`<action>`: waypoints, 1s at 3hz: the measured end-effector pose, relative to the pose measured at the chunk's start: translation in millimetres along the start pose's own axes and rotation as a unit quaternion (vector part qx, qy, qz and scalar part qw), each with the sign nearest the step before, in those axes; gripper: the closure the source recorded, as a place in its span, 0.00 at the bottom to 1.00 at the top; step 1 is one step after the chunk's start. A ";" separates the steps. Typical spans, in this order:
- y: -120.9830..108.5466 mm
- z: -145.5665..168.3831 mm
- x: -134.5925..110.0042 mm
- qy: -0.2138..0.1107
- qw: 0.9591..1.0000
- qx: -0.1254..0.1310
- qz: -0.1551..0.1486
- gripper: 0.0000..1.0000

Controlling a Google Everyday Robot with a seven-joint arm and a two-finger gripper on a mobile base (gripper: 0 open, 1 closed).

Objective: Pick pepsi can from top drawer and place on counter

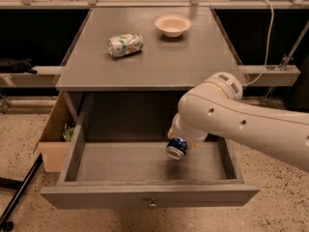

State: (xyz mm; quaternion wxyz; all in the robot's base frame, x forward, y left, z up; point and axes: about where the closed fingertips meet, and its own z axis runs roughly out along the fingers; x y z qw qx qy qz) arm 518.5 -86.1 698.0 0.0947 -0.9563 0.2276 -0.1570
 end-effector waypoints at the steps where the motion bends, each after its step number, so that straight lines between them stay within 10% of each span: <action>1: 4.1 -4.0 4.9 0.010 1.000 -0.007 0.009 1.00; 3: -14.6 -88.9 61.1 0.123 0.991 -0.017 0.042 1.00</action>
Offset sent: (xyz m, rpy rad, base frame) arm 0.0254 -0.0322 0.0992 -0.1285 -0.1819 -0.1652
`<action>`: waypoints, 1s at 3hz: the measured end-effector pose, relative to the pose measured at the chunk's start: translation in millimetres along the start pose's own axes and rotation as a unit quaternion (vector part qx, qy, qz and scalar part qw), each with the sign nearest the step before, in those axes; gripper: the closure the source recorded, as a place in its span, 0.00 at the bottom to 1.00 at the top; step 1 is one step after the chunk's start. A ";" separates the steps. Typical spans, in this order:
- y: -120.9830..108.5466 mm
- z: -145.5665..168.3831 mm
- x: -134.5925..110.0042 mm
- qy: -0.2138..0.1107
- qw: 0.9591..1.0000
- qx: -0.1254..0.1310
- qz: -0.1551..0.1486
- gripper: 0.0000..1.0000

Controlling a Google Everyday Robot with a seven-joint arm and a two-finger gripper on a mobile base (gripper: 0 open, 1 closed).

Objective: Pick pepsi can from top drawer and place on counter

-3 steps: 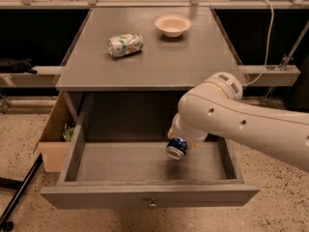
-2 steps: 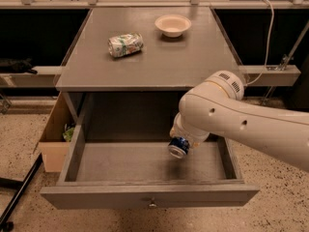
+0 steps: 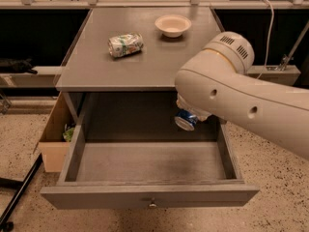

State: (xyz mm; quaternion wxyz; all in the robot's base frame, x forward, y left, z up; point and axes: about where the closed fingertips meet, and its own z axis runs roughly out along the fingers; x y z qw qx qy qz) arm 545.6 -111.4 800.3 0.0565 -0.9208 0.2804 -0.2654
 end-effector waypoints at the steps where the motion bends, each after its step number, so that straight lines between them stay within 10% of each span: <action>1: -4.0 -16.3 14.5 0.025 1.000 0.006 0.014 1.00; 3: -4.5 -9.1 19.0 0.024 0.999 0.021 0.002 1.00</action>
Offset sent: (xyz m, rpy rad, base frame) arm 0.0033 -0.0034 0.0191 -0.0018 -0.0438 -0.0279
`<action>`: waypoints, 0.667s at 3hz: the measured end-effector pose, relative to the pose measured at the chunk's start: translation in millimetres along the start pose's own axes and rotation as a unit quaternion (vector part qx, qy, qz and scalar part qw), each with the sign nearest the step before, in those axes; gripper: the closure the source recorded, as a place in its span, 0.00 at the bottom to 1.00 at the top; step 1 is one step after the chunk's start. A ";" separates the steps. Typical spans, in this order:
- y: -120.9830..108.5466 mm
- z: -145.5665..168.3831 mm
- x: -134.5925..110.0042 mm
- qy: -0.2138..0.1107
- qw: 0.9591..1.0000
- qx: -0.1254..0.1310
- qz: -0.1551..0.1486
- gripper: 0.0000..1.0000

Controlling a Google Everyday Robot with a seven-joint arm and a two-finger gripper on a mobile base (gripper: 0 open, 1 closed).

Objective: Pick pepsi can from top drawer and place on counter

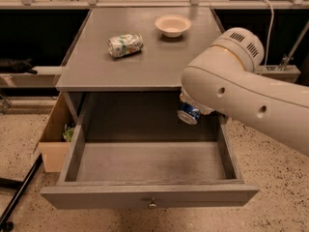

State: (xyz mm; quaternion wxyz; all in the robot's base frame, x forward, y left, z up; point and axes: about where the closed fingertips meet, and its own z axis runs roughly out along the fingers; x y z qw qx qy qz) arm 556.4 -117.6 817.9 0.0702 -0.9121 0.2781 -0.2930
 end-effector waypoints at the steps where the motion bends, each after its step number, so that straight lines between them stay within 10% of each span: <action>1: -0.1 0.6 0.7 0.000 1.000 0.001 -0.001 1.00; 2: -4.6 1.1 1.3 -0.002 1.000 -0.010 -0.009 1.00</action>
Offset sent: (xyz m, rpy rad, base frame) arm 0.0068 0.0024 -0.0087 -0.0287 0.0454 0.0101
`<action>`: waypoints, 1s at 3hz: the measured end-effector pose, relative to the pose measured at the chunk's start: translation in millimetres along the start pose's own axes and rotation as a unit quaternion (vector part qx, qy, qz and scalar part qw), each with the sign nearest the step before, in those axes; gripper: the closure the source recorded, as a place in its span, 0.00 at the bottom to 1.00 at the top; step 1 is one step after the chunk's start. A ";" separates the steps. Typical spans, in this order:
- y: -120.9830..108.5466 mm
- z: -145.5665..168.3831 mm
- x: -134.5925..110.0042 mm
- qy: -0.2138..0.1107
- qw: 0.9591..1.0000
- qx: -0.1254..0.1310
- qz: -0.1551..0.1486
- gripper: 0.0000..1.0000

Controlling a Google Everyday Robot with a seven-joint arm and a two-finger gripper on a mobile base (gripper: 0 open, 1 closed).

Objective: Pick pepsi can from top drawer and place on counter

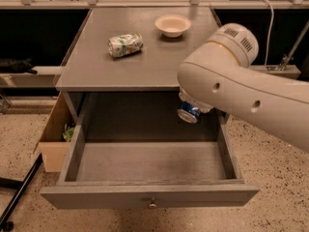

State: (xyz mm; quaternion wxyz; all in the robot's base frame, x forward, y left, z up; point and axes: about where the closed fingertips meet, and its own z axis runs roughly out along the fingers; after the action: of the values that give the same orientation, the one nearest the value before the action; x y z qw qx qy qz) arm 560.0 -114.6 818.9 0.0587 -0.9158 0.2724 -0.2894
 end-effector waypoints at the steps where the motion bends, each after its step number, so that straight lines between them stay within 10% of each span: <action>1: -3.9 -29.7 21.1 0.049 0.998 -0.022 -0.024 1.00; 3: -5.4 -57.7 44.2 0.096 0.994 -0.036 -0.044 1.00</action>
Offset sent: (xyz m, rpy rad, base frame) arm 0.0002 -0.0249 0.1125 -0.2754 -0.1899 -0.0201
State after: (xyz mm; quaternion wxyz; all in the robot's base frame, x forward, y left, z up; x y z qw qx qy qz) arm 560.4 -130.7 890.0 -0.0135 -0.8964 0.2465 -0.3681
